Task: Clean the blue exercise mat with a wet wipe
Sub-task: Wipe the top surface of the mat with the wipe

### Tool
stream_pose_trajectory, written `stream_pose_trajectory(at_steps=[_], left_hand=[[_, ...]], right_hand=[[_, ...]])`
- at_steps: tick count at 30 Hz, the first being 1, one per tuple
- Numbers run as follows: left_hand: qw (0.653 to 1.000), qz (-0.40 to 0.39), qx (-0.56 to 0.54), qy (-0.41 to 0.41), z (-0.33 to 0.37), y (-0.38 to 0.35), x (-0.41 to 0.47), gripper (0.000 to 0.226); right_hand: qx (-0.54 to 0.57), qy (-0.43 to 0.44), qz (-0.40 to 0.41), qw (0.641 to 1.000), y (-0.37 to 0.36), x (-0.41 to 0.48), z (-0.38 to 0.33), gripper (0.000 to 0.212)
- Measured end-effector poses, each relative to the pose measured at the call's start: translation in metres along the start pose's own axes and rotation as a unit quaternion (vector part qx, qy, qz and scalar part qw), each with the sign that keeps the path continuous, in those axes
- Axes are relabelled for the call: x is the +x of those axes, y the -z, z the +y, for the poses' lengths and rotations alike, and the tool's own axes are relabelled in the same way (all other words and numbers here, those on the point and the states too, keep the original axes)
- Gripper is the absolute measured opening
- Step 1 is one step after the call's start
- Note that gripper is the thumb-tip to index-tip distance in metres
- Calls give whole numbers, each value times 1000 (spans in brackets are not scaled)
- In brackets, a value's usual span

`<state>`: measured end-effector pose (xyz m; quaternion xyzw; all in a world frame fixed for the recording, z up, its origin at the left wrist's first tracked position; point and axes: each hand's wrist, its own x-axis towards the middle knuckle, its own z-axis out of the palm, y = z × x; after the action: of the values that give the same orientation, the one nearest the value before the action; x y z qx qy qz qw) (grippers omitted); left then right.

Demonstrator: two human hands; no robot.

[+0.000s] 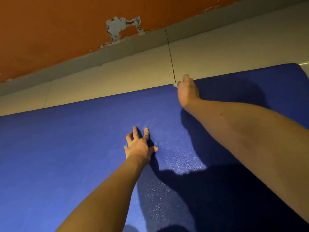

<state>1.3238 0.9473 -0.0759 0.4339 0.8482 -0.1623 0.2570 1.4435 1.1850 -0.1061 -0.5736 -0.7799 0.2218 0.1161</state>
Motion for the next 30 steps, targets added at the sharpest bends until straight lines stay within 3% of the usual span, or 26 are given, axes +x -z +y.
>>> stream_pose_trajectory(at_steps=[3,4,7,11,13,16,19,21,26,28,30], left_hand=[[1000,2,-8,-1,-1,0,0,89],[1000,3,-10,-1,-1,-1,0,89],[1000,8,-4,-3,-1,0,0,89],[1000,2,-10,1,-1,2,-2,90],[1000,0,-10,2,0,3,-2,90],[1000,-1,-10,-1,0,3,-3,90],[1000,-1,-19,-2,0,3,-4,89],[1000,0,-30,-5,-1,4,-5,89],[997,25,-76,-10,-6,-4,-18,77],[995,41,-93,-13,-12,-13,-30,67],[993,43,-113,-14,-17,-24,-45,61]], right_hand=[[55,25,32,998,-13,-30,-29,43],[55,40,-3,998,-12,-45,-40,48],[80,94,-66,990,-36,-80,-61,42],[-11,202,-137,970,-29,-99,-57,32],[-24,173,-115,978,-10,-77,-35,27],[-6,56,-58,997,20,-48,10,17],[0,17,-57,998,21,-60,24,26],[27,33,-65,997,10,-90,14,28],[34,186,-165,968,-13,-181,-19,40],[61,185,-185,963,-13,-202,-20,43],[144,131,-190,962,-9,-216,-14,37]])
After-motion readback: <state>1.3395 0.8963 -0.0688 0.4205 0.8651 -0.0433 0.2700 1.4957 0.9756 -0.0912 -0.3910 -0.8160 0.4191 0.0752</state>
